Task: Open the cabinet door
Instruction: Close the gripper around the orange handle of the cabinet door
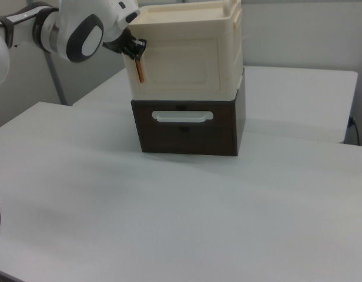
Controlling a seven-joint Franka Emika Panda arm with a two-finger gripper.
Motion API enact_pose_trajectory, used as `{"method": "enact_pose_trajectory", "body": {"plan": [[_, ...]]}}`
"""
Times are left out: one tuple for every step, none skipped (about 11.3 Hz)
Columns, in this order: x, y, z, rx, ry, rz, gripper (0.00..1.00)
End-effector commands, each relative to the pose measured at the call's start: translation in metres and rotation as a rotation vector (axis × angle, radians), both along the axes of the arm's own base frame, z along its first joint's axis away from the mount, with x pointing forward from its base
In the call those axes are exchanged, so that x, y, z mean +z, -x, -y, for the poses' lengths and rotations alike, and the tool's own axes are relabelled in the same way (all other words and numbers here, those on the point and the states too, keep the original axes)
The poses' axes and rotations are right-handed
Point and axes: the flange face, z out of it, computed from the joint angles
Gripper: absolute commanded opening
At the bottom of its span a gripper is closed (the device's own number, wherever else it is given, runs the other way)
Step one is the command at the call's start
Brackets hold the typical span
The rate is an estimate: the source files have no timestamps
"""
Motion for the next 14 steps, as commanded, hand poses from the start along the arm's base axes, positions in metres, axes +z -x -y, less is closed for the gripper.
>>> {"method": "enact_pose_trajectory", "body": {"plan": [[0.003,-0.005,-0.001,-0.019,-0.011,0.028,0.11],[0.003,-0.003,-0.001,-0.015,-0.009,0.027,0.11],[0.008,-0.001,0.000,-0.014,-0.009,0.031,0.11],[0.007,0.000,0.002,-0.016,-0.009,0.024,0.11],[0.008,0.004,0.005,-0.017,-0.009,0.018,0.11],[0.003,0.007,0.007,-0.018,-0.003,0.006,0.11],[0.004,0.009,0.011,-0.024,-0.004,0.005,0.11],[0.004,0.010,0.014,-0.028,-0.003,0.002,0.11],[0.002,0.013,0.017,-0.028,-0.004,-0.014,0.11],[0.004,0.016,0.016,-0.021,-0.003,-0.027,0.12],[0.006,0.017,0.020,-0.024,-0.004,-0.033,0.12],[0.008,0.019,0.023,-0.026,0.005,-0.035,0.12],[0.009,0.020,0.023,-0.023,0.009,-0.038,0.12],[0.008,0.020,0.025,-0.024,0.012,-0.053,0.12]]}}
